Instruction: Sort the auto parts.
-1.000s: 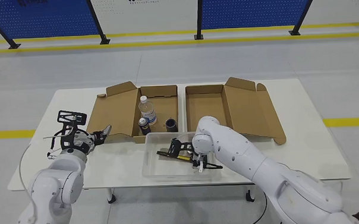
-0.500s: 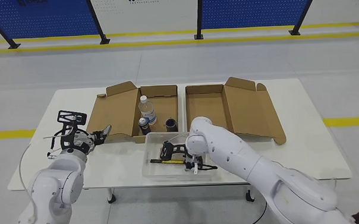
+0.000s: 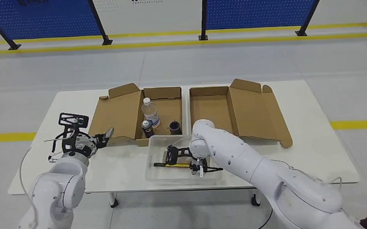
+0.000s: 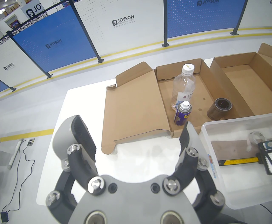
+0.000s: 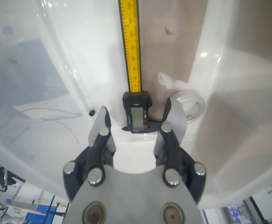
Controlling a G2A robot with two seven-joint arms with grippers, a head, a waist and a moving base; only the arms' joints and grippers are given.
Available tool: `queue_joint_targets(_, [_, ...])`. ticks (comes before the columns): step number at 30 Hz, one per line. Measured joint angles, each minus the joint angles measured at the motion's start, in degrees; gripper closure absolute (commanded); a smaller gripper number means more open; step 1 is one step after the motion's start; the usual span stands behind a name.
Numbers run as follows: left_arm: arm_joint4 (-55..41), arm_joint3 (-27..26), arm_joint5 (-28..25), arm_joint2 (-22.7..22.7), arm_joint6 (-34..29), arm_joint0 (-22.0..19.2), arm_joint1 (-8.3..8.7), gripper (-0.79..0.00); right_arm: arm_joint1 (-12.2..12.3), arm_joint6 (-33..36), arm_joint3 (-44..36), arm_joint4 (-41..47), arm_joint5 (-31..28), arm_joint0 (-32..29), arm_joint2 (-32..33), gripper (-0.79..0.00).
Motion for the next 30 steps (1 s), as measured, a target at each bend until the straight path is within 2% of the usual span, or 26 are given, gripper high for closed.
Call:
queue_joint_targets(2, [0.0,0.0,0.0,0.0,0.0,0.0,0.0,-0.785,-0.2,-0.6,0.3,-0.7,-0.4,0.0,-0.1,-0.48])
queue_joint_targets(4, [0.0,0.0,0.0,0.0,0.0,0.0,0.0,-0.785,-0.3,-1.7,0.6,-1.3,-0.8,-0.1,-0.1,-0.4])
queue_joint_targets(9, [0.0,0.0,0.0,0.0,0.0,0.0,0.0,-0.785,-0.7,-3.1,1.5,-2.2,-1.3,-0.5,-0.2,-0.351])
queue_joint_targets(15, [0.0,0.0,0.0,0.0,0.0,0.0,0.0,-0.785,-1.1,-3.9,2.4,-2.6,-1.5,-0.9,-0.1,-0.336])
queue_joint_targets(17, [0.0,0.0,0.0,0.0,0.0,0.0,0.0,-0.785,-1.2,-4.1,2.6,-2.7,-1.6,-0.9,0.0,-0.296])
queue_joint_targets(20, [0.0,0.0,0.0,0.0,0.0,0.0,0.0,-0.785,-1.3,-4.2,2.9,-2.7,-1.8,-1.1,0.2,-0.179])
queue_joint_targets(21, [0.0,0.0,0.0,0.0,0.0,0.0,0.0,-0.785,-1.4,-4.2,3.0,-2.6,-1.8,-1.1,0.3,-0.108])
queue_joint_targets(22, [0.0,0.0,0.0,0.0,0.0,0.0,0.0,-0.785,-1.4,-4.2,3.1,-2.6,-1.8,-1.2,0.4,0.0])
queue_joint_targets(30, [0.0,0.0,0.0,0.0,0.0,0.0,0.0,-0.785,-1.5,-4.4,3.1,-2.0,-1.6,-1.2,1.4,0.0])
